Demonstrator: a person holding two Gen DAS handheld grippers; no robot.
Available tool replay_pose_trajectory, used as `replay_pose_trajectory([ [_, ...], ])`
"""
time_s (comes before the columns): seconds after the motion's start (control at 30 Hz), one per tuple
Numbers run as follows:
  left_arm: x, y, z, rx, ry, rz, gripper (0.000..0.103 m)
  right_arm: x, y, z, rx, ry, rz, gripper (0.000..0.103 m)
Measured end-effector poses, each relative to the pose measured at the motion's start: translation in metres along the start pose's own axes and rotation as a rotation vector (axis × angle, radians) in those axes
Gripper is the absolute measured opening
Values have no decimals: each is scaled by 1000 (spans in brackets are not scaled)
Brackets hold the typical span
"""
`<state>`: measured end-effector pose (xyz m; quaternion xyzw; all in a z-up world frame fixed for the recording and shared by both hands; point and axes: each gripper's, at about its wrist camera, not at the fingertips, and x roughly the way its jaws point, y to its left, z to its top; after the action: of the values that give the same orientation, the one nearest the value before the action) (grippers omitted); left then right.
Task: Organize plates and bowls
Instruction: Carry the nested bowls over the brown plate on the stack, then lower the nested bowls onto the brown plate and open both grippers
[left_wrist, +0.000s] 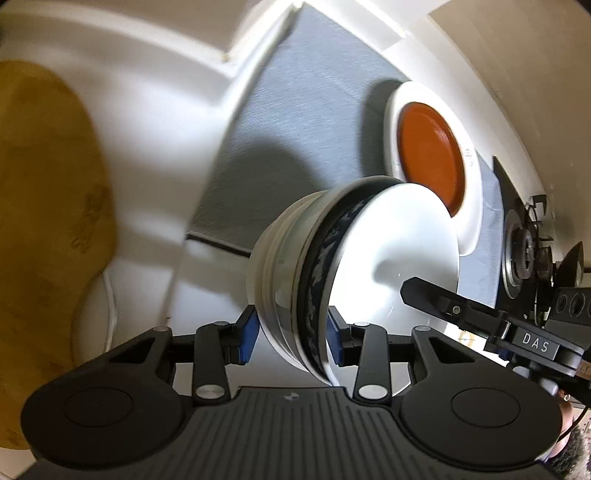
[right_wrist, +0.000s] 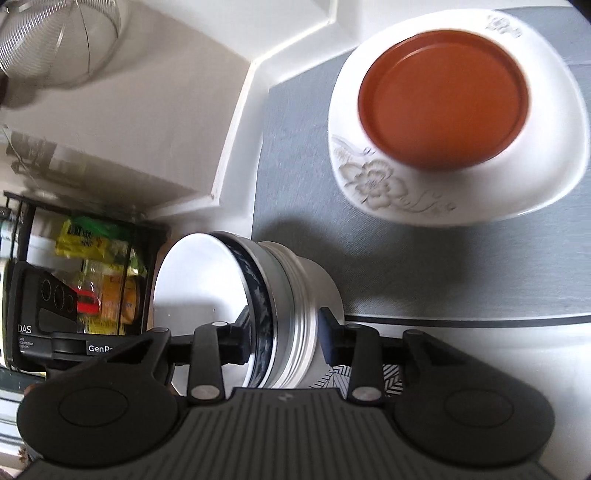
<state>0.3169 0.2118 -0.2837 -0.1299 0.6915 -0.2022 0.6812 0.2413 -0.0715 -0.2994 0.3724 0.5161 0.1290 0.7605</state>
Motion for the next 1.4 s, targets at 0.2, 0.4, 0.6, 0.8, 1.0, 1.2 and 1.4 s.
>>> replay_pose_trajectory([
  [0.2,-13,-42,6,56,-24,-7,42,-40,2,12,-2,-83,-4,39],
  [0.4,-13,-90,35,133,-52,-37,44,-81,-2,43,-16,-194,-32,39],
  [0.6,14,-128,83,191,-46,-57,45,-96,-28,83,5,-273,-77,39],
  [0.8,29,-152,112,204,-67,-36,45,-95,-53,117,31,-332,-66,39],
  [1.0,53,-159,131,194,-92,-17,45,-80,-75,133,58,-343,-73,39],
  [1.2,78,-161,136,179,-80,-18,45,-64,-90,136,83,-351,-104,39],
  [1.4,84,-160,131,227,-128,8,41,-55,-104,127,79,-355,-114,36],
])
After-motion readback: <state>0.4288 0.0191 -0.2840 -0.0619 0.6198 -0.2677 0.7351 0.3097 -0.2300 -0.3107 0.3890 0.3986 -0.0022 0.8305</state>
